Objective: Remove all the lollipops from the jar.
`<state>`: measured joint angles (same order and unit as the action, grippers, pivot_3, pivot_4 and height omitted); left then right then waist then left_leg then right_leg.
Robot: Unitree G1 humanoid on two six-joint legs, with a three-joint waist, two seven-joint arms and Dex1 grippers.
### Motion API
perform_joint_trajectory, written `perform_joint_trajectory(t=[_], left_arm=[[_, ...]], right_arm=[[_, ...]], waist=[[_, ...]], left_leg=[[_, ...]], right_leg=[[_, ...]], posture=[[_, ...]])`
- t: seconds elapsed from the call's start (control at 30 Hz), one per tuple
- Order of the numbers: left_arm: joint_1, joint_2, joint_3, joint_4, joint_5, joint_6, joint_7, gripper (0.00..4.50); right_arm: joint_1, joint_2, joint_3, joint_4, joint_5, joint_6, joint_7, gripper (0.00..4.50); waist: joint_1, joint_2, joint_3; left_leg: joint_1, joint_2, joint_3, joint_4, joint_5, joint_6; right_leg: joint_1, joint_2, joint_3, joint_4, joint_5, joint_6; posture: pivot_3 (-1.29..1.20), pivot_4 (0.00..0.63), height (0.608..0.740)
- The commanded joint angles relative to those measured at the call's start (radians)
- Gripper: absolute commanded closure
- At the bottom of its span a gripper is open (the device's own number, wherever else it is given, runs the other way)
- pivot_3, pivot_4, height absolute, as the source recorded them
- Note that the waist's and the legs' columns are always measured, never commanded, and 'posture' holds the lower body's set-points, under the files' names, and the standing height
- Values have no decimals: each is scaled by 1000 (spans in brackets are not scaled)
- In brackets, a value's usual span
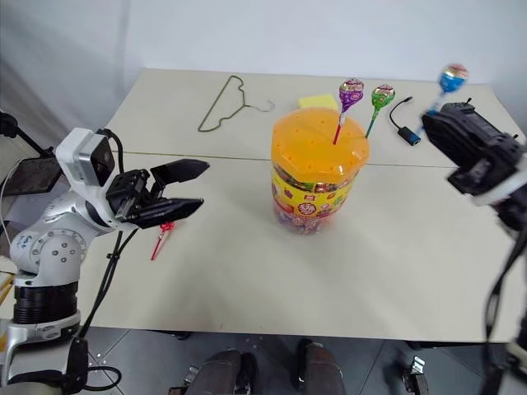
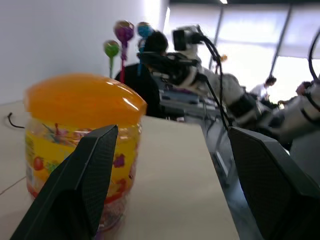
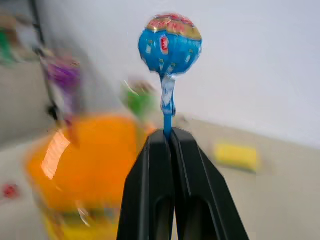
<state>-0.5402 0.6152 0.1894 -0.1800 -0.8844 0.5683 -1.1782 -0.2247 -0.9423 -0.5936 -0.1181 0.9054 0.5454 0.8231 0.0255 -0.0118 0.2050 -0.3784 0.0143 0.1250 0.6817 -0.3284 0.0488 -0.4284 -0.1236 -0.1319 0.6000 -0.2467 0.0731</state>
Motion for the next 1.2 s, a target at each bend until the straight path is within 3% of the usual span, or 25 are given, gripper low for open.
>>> perform_joint_trajectory(t=[0.03,0.2,0.33,0.47,0.53,0.57,0.63,0.83,1.03,1.2], left_arm=[[-14,29,-33,-40,35,-41,-58,761],[-34,28,-51,-21,48,-53,-73,761],[-46,19,-58,-8,54,-55,-71,761],[-52,15,-50,-7,43,-48,-58,761],[-57,1,-27,-1,19,-40,-29,761],[-60,-15,-8,7,2,-38,-2,761],[-71,-52,30,25,-24,-43,52,761],[-119,-170,139,111,-150,14,249,761],[-115,-185,129,133,-167,53,255,761],[-92,-194,112,117,-167,63,242,761]], right_arm=[[125,-111,57,103,-223,-76,95,4475],[189,-196,264,251,-518,-142,60,4475],[170,-177,336,337,-582,-203,116,4475],[146,-165,320,379,-586,-270,157,3526],[120,-132,265,350,-516,-333,211,2874],[94,-99,226,312,-444,-357,250,2790],[56,-50,177,252,-362,-378,285,2790],[-168,94,181,45,-158,-169,113,2790],[-366,163,263,49,-161,-59,2,2790],[-405,194,308,59,-161,-36,49,2790]], waist=[[-1,0,0],[-13,0,0],[-16,2,0],[-21,2,0],[-22,2,0],[-23,2,0],[-26,2,0],[-25,2,0],[-21,1,0],[-20,2,0]], left_leg=[[0,0,1,0,0,0],[4,1,8,0,0,0],[6,4,8,0,1,-3],[6,5,9,0,0,-4],[6,6,9,0,0,-5],[6,6,9,0,0,-5],[7,6,10,0,0,-5],[8,6,9,1,0,-5],[6,6,8,1,0,-6],[4,6,9,1,-1,-5]], right_leg=[[0,0,0,0,0,0],[0,6,4,-2,0,0],[0,6,12,-2,1,0],[-1,8,12,0,1,-1],[-1,8,12,0,1,-1],[-1,8,12,-1,1,-1],[0,9,13,-2,1,-1],[-1,8,15,5,1,-1],[-2,8,12,5,1,-1],[-3,9,11,3,1,0]], posture=[[0,150,740],[0,150,740],[0,150,740],[0,150,740],[0,150,740],[0,150,740],[0,150,740],[0,150,740],[0,150,740],[0,150,740]])
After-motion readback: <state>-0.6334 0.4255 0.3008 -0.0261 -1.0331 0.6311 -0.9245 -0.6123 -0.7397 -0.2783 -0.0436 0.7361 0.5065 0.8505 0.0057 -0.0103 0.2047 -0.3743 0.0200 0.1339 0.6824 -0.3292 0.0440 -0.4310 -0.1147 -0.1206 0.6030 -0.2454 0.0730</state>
